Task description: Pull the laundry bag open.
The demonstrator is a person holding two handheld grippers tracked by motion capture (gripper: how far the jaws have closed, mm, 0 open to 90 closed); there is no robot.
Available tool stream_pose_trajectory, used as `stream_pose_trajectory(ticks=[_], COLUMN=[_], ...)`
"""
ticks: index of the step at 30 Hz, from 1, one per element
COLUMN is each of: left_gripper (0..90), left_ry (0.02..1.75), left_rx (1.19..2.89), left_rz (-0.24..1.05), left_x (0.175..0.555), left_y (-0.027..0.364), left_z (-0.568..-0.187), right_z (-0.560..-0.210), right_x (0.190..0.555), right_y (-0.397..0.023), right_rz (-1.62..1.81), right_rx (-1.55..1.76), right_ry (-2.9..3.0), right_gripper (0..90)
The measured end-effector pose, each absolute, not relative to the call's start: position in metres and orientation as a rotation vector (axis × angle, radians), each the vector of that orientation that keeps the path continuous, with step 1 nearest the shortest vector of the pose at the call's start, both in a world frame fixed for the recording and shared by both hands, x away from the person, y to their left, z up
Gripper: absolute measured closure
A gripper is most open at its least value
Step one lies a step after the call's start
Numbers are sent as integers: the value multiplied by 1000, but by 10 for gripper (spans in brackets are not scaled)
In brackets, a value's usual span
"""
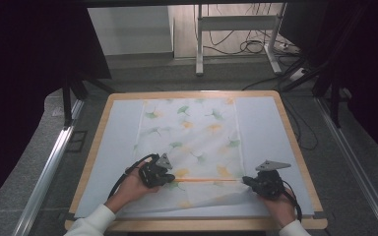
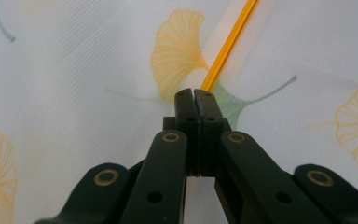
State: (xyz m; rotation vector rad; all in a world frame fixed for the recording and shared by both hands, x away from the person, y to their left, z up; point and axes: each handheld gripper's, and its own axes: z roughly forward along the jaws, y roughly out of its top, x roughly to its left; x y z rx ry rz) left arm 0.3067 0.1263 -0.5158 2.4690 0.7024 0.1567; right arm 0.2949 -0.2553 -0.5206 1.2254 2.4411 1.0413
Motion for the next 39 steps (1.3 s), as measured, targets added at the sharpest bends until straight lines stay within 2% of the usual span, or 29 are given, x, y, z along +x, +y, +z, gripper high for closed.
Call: stream_pose_trajectory(ticks=[39], left_gripper=[900], left_ry=[869], left_rx=[2422], left_rz=[198], left_x=[293], left_y=[201], left_z=[-520], right_z=[-520], right_x=[295], right_y=[-255], right_rz=[1039], right_rx=[1229], right_ry=[2443], right_gripper=[900])
